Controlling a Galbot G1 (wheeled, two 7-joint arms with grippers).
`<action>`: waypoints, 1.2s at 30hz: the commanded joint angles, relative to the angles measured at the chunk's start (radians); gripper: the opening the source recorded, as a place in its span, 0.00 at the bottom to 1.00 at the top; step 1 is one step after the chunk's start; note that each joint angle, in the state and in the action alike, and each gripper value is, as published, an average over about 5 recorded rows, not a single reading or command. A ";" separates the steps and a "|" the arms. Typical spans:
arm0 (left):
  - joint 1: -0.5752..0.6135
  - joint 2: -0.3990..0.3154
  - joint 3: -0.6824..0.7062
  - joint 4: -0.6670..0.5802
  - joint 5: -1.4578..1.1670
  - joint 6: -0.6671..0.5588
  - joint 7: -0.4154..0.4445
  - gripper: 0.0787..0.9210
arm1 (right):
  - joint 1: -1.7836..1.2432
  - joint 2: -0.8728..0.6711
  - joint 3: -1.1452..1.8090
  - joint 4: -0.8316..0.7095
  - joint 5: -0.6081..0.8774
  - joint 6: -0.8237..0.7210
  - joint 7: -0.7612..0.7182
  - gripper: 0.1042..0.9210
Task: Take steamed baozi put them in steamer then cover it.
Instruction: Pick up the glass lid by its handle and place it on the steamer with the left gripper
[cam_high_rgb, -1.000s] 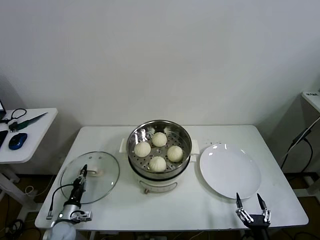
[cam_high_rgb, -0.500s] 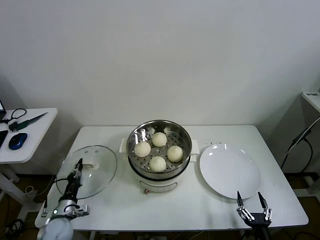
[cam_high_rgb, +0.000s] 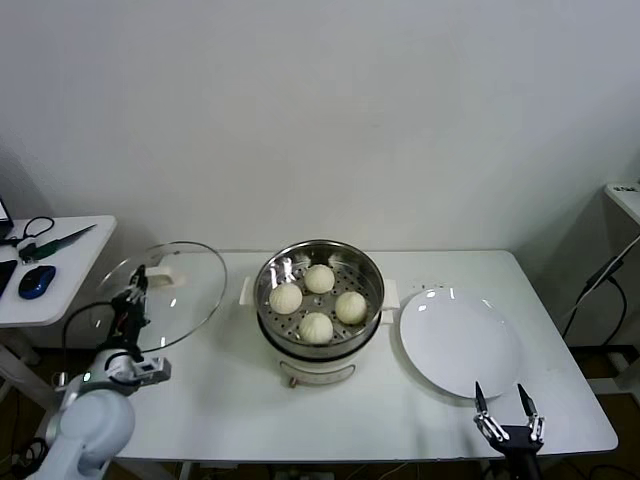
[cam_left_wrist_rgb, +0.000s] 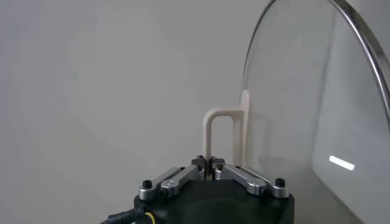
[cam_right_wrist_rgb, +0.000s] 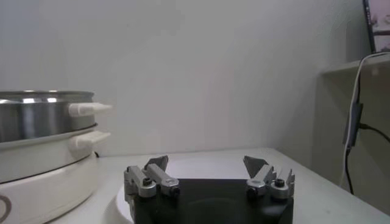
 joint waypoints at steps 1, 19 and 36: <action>-0.154 -0.004 0.285 -0.247 0.150 0.301 0.248 0.07 | 0.020 0.002 -0.001 0.011 -0.028 -0.032 0.010 0.88; -0.301 -0.435 0.644 0.012 0.521 0.327 0.234 0.07 | 0.021 -0.035 0.001 -0.003 0.003 -0.002 0.013 0.88; -0.325 -0.560 0.669 0.201 0.589 0.323 0.176 0.07 | 0.005 -0.054 0.000 -0.011 0.029 0.026 0.016 0.88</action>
